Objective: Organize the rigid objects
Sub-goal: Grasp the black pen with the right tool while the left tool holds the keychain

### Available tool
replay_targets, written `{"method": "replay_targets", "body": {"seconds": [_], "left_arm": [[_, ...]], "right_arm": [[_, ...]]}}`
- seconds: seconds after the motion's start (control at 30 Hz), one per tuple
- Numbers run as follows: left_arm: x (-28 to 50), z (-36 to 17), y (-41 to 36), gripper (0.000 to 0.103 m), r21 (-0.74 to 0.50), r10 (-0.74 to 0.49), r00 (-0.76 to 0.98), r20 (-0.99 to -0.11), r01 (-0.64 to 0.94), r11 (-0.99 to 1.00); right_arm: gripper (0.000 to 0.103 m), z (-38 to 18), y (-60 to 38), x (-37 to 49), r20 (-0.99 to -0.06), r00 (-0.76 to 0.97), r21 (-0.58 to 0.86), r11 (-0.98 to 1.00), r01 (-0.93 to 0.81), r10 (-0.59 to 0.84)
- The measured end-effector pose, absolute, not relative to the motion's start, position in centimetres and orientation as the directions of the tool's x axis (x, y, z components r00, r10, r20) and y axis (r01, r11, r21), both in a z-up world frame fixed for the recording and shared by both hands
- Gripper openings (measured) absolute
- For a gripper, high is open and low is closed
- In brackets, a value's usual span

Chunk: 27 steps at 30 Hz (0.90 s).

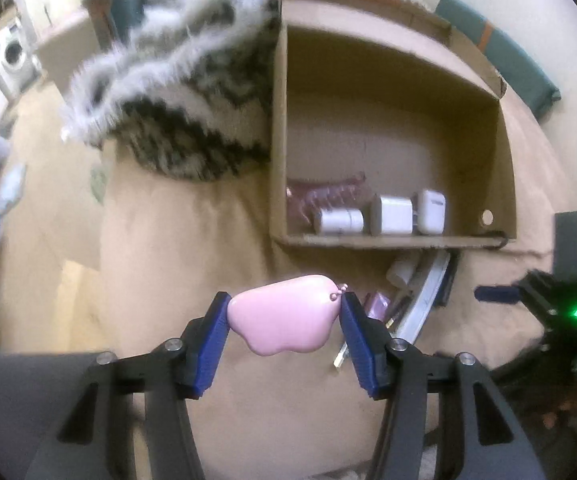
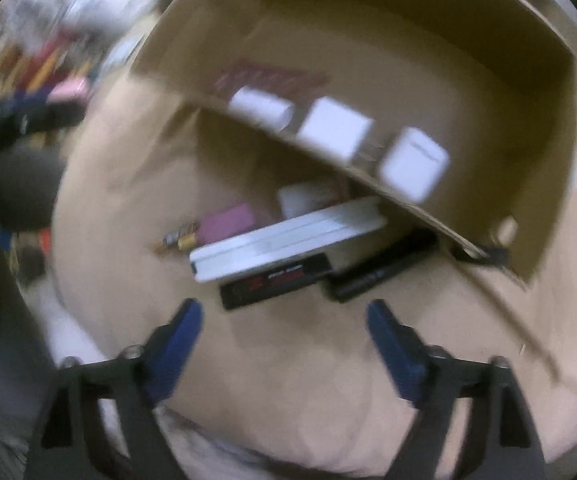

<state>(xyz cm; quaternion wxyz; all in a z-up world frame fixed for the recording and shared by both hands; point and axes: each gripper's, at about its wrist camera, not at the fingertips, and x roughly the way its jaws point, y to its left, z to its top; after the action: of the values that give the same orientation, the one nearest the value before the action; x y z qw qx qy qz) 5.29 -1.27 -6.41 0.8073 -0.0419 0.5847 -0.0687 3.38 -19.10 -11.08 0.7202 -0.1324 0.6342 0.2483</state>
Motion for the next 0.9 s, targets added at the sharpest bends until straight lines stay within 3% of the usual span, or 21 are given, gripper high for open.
{"method": "replay_targets", "body": {"seconds": [0.17,0.33,0.6,0.63,0.67,0.9], "left_arm": [[5.2,-8.1,0.1,0.051,-0.239,-0.227,0.240,-0.944,-0.018,0.971],[5.6,-7.6,1.2,0.051,-0.231,-0.206,0.276,-0.939,-0.061,0.971],[5.6,-7.8,0.6,0.051,-0.174,-0.157,0.288,-0.945,-0.032,0.984],[5.5,-7.7,0.5,0.051,-0.169,-0.154,0.288,-0.945,-0.026,0.985],[5.5,-7.7,0.3,0.051,-0.165,-0.153,0.288,-0.945,-0.020,0.986],[5.5,-7.7,-0.7,0.051,-0.135,-0.136,0.304,-0.943,0.023,0.991]], "right_arm": [[0.103,-13.4,-16.8,3.3,-0.995,0.013,0.068,0.762,-0.644,0.101],[0.103,-15.4,-14.7,2.9,-0.999,0.014,0.013,0.702,-0.712,0.033],[0.103,-17.9,-14.2,3.5,-0.997,0.005,0.050,0.725,-0.687,0.074],[0.100,-17.8,-14.2,3.3,-0.996,0.008,0.056,0.720,-0.692,0.085],[0.088,-17.6,-14.2,3.2,-0.995,0.010,0.062,0.715,-0.696,0.096],[0.086,-15.4,-14.7,3.1,-0.994,0.024,0.058,0.708,-0.703,0.105]]}}
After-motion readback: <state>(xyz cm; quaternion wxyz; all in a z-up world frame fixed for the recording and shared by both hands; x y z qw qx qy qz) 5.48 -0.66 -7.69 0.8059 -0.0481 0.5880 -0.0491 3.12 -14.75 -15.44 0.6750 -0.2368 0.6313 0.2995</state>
